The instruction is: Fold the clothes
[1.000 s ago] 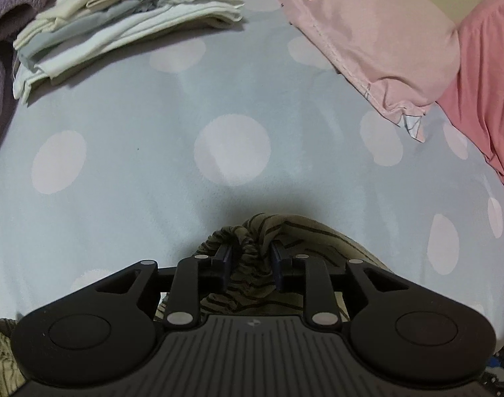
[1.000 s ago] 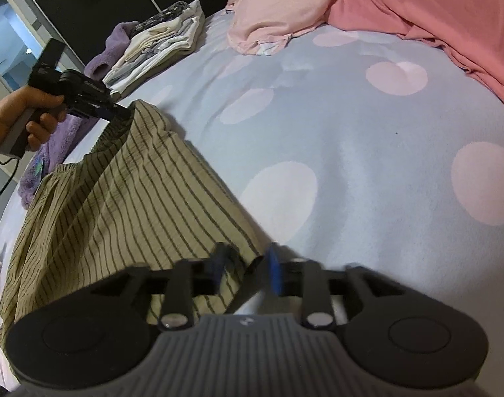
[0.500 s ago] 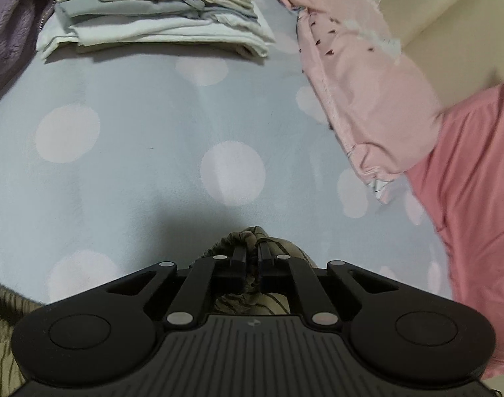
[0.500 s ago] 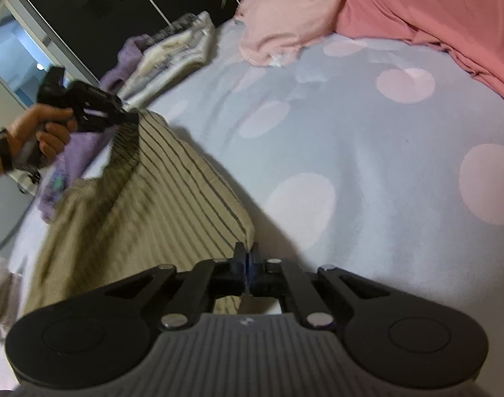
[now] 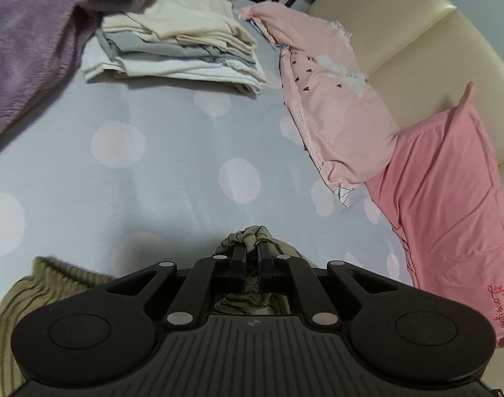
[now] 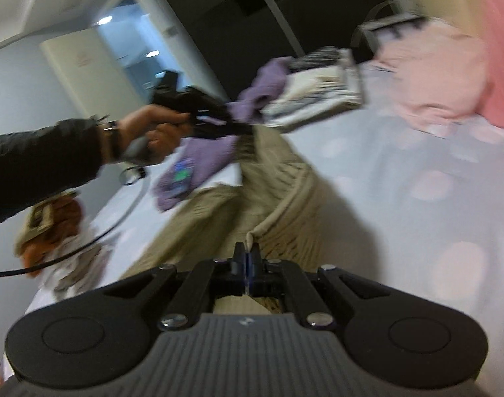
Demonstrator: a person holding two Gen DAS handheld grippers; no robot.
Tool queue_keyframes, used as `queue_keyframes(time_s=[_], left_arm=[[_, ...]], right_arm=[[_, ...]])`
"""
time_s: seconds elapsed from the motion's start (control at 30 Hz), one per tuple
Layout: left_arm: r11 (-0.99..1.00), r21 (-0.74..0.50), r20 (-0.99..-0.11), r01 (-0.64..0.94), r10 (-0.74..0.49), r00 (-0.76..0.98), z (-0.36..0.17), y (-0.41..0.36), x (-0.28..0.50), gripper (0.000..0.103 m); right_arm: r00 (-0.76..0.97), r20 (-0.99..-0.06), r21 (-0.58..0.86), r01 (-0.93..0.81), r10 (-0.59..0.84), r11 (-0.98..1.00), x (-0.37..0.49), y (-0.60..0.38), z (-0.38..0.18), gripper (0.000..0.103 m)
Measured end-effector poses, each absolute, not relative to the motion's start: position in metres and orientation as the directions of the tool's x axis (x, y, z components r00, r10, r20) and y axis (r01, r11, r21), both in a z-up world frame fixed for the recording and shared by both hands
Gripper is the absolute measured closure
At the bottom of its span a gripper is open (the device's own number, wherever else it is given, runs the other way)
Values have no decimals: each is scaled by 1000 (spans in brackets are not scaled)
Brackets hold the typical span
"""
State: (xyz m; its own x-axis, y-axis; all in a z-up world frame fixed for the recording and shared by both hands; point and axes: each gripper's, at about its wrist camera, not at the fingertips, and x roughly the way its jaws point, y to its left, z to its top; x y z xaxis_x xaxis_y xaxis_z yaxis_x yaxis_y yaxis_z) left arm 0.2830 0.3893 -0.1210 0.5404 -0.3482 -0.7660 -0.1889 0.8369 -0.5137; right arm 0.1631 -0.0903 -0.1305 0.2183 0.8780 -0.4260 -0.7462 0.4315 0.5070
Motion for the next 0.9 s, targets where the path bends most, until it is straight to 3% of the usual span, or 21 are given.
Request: queue_keyframes(time_s=[0.37, 0.9], left_arm=[[817, -536, -743, -213, -337, 579, -97, 461, 215, 99], [812, -525, -773, -255, -329, 543, -131, 536, 184, 98]], right_arm=[[-25, -408, 449, -876, 913, 176, 87, 30, -98, 101], [-244, -437, 481, -877, 866, -5, 16, 189, -126, 101]])
